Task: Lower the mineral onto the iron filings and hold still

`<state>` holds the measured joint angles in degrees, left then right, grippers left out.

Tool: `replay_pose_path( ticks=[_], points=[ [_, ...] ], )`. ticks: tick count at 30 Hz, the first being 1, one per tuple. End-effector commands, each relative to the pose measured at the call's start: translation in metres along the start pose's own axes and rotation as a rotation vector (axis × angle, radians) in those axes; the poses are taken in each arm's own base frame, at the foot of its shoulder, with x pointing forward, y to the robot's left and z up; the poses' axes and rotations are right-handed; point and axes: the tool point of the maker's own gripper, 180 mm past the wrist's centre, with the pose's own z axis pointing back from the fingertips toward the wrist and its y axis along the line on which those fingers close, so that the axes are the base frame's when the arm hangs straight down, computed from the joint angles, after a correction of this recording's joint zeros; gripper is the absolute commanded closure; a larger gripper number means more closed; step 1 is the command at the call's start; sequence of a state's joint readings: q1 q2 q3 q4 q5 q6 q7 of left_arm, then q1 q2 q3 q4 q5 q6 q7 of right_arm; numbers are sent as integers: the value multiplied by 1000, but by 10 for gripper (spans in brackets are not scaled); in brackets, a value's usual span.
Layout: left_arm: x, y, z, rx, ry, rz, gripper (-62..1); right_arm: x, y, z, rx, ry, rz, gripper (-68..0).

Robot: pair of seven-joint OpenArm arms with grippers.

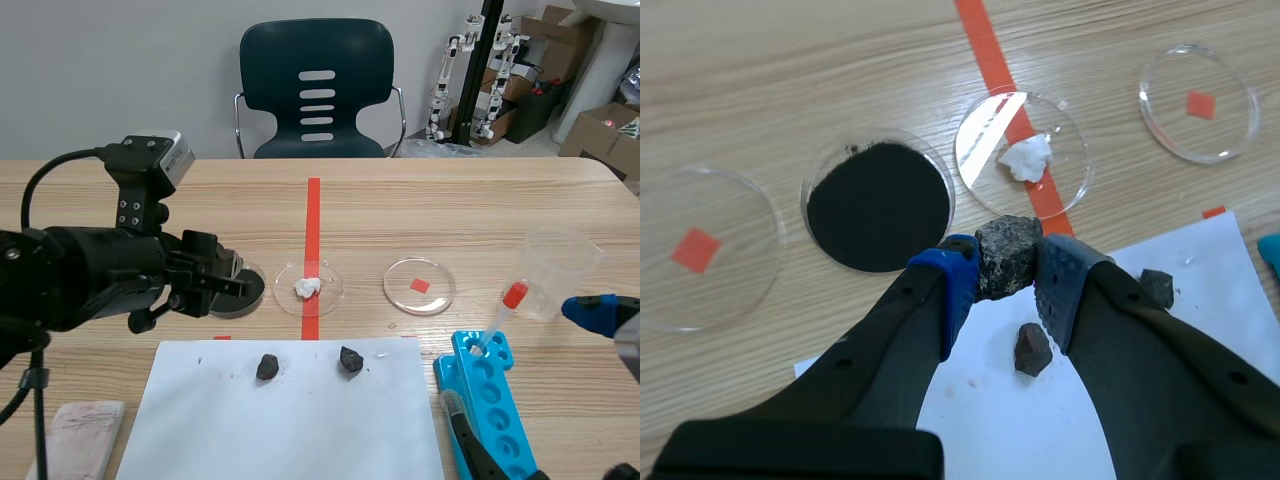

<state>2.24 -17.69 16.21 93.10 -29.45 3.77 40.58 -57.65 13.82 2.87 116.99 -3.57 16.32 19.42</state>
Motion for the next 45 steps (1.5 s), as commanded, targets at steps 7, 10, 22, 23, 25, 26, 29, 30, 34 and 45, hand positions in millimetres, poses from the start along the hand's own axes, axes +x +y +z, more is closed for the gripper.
replay_pose_path(
  ticks=[7, 10, 22, 23, 25, 26, 29, 30, 34, 45],
  points=[
    [23, 15, -34, 70, 64, 123, -130, 9, -3, -1, -5, -34, 7, -679],
    [22, 21, -49, 86, 112, 155, -130, 9, -3, -1, -5, -34, 7, -679],
    [17, 44, -90, 164, 248, 187, -130, 9, -3, -1, -5, -34, 7, -679],
    [17, 47, -92, 178, 256, 181, -130, 9, -3, -1, -5, -33, 7, -679],
    [16, 53, -94, 208, 268, 167, -130, 9, -3, -1, -5, -34, 7, -679],
    [15, 56, -95, 222, 276, 158, -130, 9, -3, -1, -5, -34, 7, -679],
    [12, 60, -98, 246, 295, 138, -130, 9, -3, -1, -5, -34, 7, -679],
    [9, 62, -98, 254, 304, 135, -130, 9, -3, -1, -5, -34, 7, -679],
    [4, 63, -101, 259, 329, 140, -130, 9, -3, -1, -5, -34, 7, -679],
    [-9, 61, -106, 270, 374, 139, -130, 9, -3, -1, -5, -34, 7, -679]
  ],
)
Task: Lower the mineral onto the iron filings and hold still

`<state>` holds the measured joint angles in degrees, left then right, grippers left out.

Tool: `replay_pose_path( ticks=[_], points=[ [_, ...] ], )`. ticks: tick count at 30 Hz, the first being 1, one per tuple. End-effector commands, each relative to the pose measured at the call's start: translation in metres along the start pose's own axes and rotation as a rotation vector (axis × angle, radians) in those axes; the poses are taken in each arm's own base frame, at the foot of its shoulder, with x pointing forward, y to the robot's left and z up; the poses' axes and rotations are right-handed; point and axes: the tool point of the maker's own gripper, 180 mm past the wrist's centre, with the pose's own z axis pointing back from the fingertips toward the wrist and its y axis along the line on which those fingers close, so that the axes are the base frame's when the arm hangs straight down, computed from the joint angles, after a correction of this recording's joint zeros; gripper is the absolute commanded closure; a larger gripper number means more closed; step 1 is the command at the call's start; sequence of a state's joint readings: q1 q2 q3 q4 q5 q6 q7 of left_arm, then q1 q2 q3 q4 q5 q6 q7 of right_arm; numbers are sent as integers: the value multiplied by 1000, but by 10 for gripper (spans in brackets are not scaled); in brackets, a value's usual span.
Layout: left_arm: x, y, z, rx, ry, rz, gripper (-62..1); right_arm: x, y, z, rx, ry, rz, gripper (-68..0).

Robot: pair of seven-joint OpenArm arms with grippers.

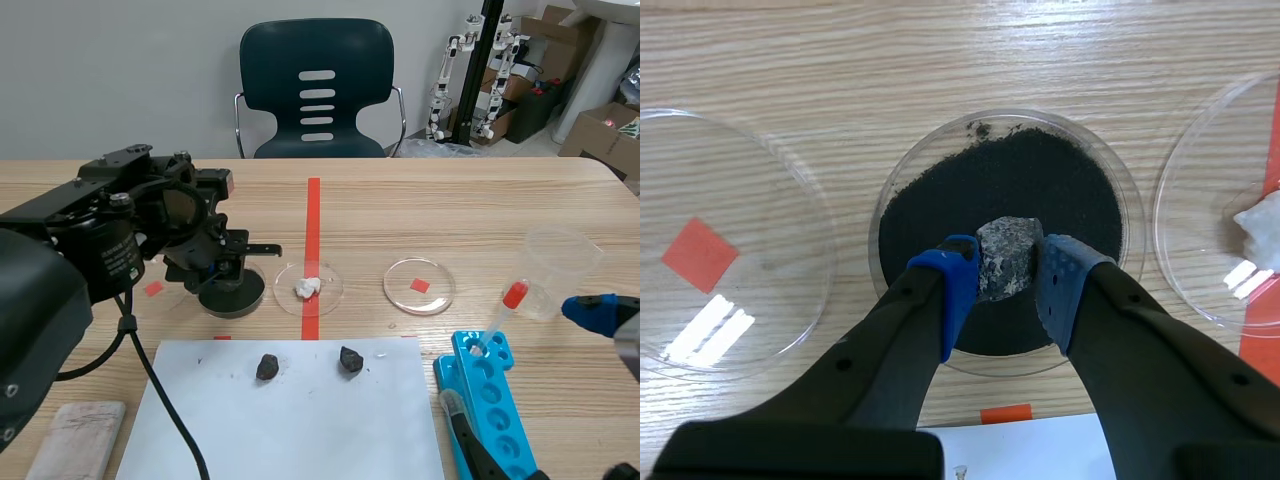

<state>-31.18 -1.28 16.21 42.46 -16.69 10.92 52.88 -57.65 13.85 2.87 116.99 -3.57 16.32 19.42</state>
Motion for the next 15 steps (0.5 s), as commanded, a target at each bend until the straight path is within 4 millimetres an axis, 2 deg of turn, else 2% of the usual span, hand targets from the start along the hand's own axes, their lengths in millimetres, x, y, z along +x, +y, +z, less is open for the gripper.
replay_pose_path(
  ticks=[1, 15],
  points=[
    [19, -3, 6, -6, -44, 2, -130, 9, -3, -1, -6, -34, 6, -679],
    [13, -2, 0, -1, -20, 7, -130, 9, -3, -1, -6, -34, 6, -679]
  ],
)
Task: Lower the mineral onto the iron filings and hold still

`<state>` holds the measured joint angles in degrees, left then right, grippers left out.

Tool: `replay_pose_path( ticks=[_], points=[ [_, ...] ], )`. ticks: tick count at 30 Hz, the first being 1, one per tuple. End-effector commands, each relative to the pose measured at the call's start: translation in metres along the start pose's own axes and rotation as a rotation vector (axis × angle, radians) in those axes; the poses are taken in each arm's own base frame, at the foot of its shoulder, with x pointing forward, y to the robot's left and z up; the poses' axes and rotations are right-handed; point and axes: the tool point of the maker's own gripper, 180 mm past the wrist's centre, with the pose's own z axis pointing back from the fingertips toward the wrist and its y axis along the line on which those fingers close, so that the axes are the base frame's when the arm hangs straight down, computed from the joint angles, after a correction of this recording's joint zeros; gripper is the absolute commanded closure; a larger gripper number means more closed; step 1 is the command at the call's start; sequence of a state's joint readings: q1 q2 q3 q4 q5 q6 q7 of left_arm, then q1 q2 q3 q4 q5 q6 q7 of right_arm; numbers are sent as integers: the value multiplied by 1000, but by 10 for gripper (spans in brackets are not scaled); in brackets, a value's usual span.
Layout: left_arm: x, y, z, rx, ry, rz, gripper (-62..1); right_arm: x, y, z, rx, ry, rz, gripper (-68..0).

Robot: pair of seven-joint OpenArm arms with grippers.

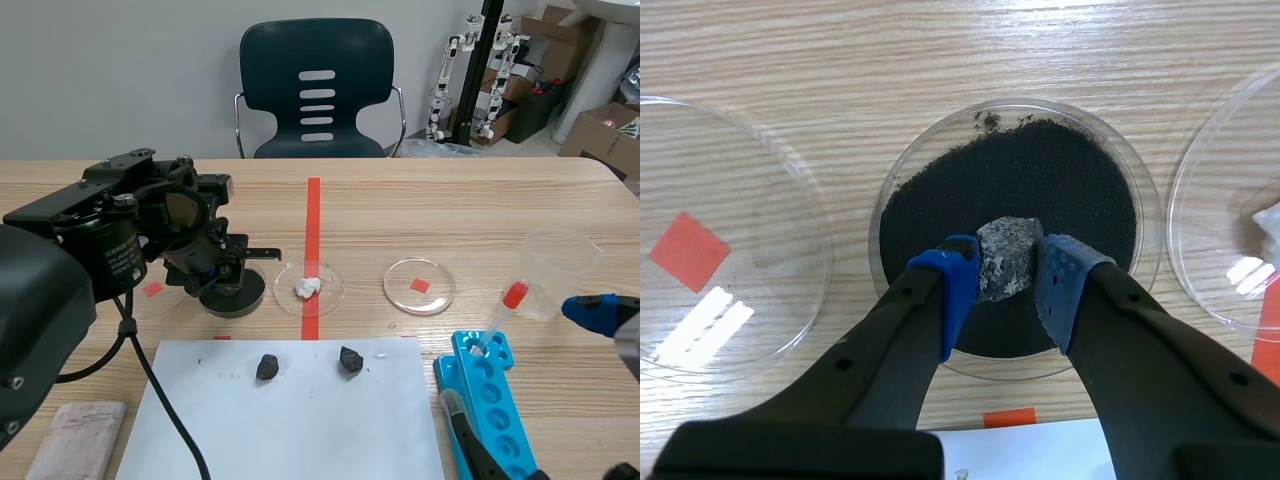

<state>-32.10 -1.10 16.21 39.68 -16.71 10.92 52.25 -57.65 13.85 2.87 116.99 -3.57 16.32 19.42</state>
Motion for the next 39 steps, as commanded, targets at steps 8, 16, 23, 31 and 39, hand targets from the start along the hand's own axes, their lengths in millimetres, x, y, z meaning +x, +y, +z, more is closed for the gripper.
replay_pose_path(
  ticks=[8, 16, 23, 31, 39],
  points=[
    [17, -5, 6, -10, -39, 2, -130, 9, -3, -1, -6, -34, 6, -679],
    [16, -5, 6, -9, -39, 2, -130, 9, -3, -1, -6, -34, 6, -679],
    [16, -5, 6, -9, -39, 2, -130, 9, -3, -1, -6, -34, 6, -679],
    [20, -3, 6, -8, -58, 4, -130, 9, -3, -1, -6, -34, 6, -679],
    [24, 9, 10, 10, -117, -1, -130, 9, -3, -1, -6, -34, 6, -679]
  ],
)
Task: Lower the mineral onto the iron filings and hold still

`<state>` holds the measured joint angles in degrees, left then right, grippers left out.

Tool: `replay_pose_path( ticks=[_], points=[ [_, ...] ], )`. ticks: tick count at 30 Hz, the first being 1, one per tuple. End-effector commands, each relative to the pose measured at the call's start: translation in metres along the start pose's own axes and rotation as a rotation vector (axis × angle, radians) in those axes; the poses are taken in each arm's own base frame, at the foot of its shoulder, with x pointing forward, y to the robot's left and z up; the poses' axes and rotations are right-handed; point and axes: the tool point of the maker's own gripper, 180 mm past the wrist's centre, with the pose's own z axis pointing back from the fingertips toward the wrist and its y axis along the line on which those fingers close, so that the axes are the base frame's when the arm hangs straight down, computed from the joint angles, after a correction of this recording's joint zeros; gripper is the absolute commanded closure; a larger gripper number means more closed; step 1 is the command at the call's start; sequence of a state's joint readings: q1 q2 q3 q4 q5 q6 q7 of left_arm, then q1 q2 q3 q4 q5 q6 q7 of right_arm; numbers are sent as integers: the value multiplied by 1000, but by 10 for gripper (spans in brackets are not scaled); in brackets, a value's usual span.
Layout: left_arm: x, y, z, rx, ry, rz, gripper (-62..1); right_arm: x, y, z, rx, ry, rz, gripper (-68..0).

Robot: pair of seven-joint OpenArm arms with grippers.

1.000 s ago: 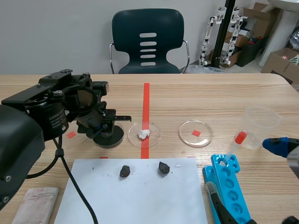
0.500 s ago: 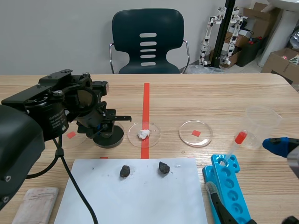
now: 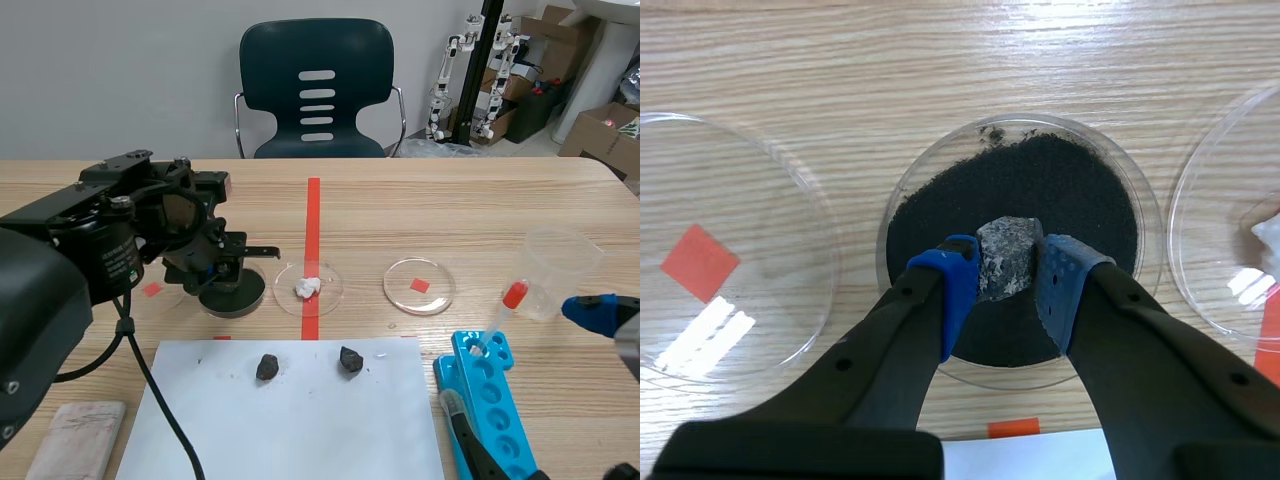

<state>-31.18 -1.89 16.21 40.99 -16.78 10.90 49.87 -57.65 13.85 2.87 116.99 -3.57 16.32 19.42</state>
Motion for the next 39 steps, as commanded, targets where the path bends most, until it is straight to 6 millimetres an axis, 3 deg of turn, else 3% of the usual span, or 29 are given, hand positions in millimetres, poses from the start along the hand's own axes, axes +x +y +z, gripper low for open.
replay_pose_path(
  ticks=[1, 7, 16, 21, 29, 39],
  points=[
    [21, 5, 10, 3, -101, -1, -130, 9, -3, -1, -6, -34, 6, -679],
    [42, 10, 39, -8, -332, -29, -130, 9, -3, -1, -6, -34, 6, -679],
    [38, 10, 109, -31, -580, -130, -130, 9, -3, -1, -6, -34, 6, -679],
    [30, -4, 153, -105, -730, -216, -130, 9, -3, -1, -6, -34, 6, -679],
    [-15, -64, 210, -452, -856, -425, -130, 9, -3, -1, -6, -34, 6, -679],
    [-62, -87, 251, -624, -884, -501, -130, 9, -3, -1, -6, -34, 6, -679]
  ],
)
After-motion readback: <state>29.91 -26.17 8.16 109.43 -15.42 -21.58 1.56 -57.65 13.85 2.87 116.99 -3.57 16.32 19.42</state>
